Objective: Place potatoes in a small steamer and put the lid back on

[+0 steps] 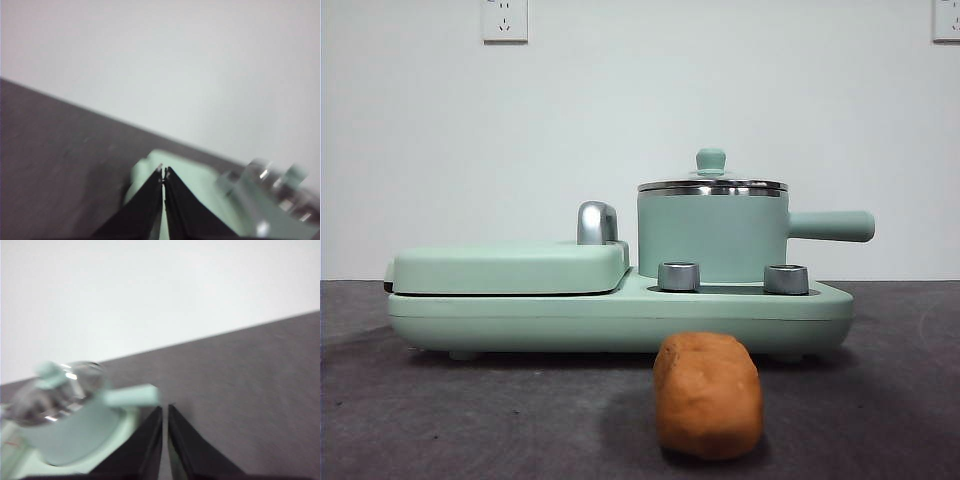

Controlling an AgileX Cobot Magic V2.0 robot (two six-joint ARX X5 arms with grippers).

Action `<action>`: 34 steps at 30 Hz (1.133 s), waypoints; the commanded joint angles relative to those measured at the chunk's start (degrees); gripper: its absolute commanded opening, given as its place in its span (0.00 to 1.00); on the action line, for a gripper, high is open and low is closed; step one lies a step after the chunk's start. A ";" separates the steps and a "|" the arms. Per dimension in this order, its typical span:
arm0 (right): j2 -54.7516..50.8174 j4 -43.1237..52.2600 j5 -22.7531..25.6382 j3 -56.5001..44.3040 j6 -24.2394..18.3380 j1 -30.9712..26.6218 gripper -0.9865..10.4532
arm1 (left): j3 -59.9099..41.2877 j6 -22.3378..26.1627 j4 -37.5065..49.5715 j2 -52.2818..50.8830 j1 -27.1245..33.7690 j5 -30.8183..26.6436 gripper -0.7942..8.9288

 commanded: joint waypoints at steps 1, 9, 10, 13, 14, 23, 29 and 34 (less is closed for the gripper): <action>4.22 -1.55 -4.70 5.49 0.85 0.02 0.10 | 5.46 -3.15 -1.70 2.95 -0.22 1.18 0.09; 17.79 -12.39 -17.55 21.16 -4.04 0.02 0.10 | 20.87 -1.40 -9.33 17.77 -0.22 10.73 0.09; 19.52 -13.60 -19.21 22.93 -4.96 0.02 0.10 | 22.47 -0.72 -10.03 19.96 -0.22 12.72 0.09; 24.20 -16.98 -23.80 27.26 -7.61 0.02 0.10 | 26.45 2.99 -11.52 26.08 -0.22 18.80 0.09; 25.51 -17.94 -25.05 28.39 -8.44 0.02 0.10 | 27.47 3.78 -11.74 27.85 -0.22 21.00 0.09; 34.07 -20.61 -35.78 32.70 -11.72 0.02 0.10 | 35.21 5.88 -12.17 42.56 -1.05 35.76 0.09; 35.19 -21.00 -35.76 32.70 -11.72 0.02 0.11 | 35.65 7.17 -12.15 45.09 -2.21 35.76 0.26; 35.19 -21.05 -35.76 32.70 -11.69 0.02 0.35 | 35.98 7.15 -12.15 45.09 -3.23 35.76 0.52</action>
